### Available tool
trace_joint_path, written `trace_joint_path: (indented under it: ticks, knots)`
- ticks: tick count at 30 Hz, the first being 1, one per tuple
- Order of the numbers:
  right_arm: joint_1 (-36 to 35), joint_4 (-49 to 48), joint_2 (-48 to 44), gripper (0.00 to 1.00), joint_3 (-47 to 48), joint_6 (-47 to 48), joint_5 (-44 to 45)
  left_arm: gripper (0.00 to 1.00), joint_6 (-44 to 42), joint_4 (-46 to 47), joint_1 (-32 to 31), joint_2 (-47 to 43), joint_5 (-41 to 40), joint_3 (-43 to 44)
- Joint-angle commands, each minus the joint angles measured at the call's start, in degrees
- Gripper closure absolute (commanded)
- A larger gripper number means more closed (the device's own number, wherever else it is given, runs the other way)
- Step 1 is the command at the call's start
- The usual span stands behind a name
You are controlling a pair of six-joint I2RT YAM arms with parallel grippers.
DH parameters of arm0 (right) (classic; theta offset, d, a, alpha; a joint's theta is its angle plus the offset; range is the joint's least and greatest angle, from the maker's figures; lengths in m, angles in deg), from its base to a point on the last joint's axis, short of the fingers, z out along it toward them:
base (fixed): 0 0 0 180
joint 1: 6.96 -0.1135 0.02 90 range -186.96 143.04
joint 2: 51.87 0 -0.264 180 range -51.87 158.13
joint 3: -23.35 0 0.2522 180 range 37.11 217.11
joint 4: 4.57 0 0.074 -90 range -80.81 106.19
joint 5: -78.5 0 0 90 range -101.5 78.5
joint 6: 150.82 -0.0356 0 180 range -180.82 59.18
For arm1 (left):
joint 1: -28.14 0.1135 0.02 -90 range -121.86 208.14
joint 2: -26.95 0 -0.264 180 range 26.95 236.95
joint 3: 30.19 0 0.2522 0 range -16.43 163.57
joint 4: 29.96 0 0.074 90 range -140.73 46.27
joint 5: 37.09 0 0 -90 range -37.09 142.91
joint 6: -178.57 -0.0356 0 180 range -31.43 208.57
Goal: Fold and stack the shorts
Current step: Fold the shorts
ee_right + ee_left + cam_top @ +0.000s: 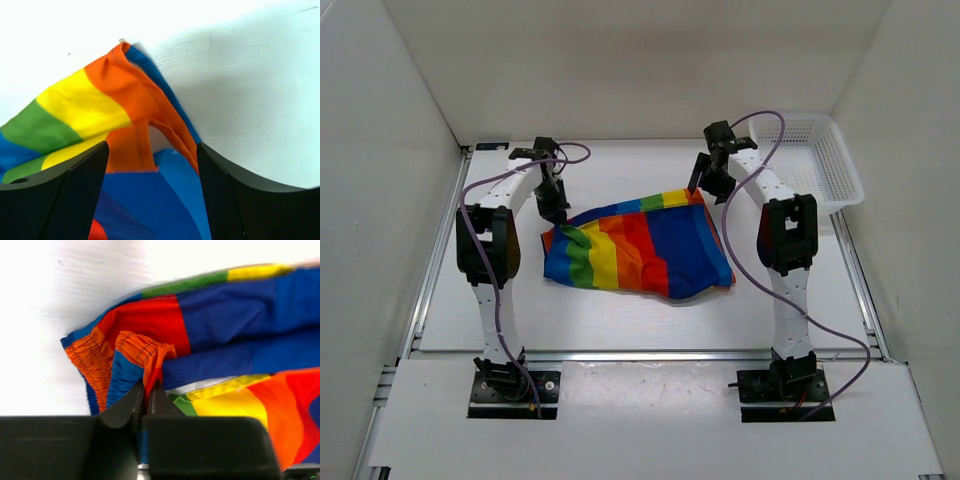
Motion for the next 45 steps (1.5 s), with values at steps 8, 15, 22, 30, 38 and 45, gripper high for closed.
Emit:
trace_joint_path:
  ticks: [8, 15, 22, 30, 38, 45]
  knots:
    - [-0.3, 1.7, 5.4, 0.31, 7.3, 1.4, -8.2, 0.9, 0.1, -1.4, -0.1, -1.9, 0.1, 5.2]
    - [-0.3, -1.5, 1.3, 0.84, -0.1, -1.2, -10.3, 0.9, 0.1, -1.9, -0.1, -1.9, -1.0, 6.8]
    - [-0.3, -2.0, -4.3, 1.0, -2.3, -1.8, -3.1, 0.9, -1.0, -5.9, -0.1, -4.1, -5.2, 7.9]
    - [0.8, -2.6, -1.8, 1.0, 6.3, -2.4, 0.2, 0.9, -2.2, -6.8, 1.0, -0.6, -8.3, 9.4]
    - [1.3, -5.6, 13.4, 0.87, 25.3, -3.6, -4.0, 0.72, -1.5, -8.8, 3.3, 6.3, -8.0, 18.9]
    - [1.3, -10.7, 4.7, 0.18, 13.8, -3.4, -6.2, 0.0, 1.7, -11.8, 4.4, 3.1, -13.5, 24.2]
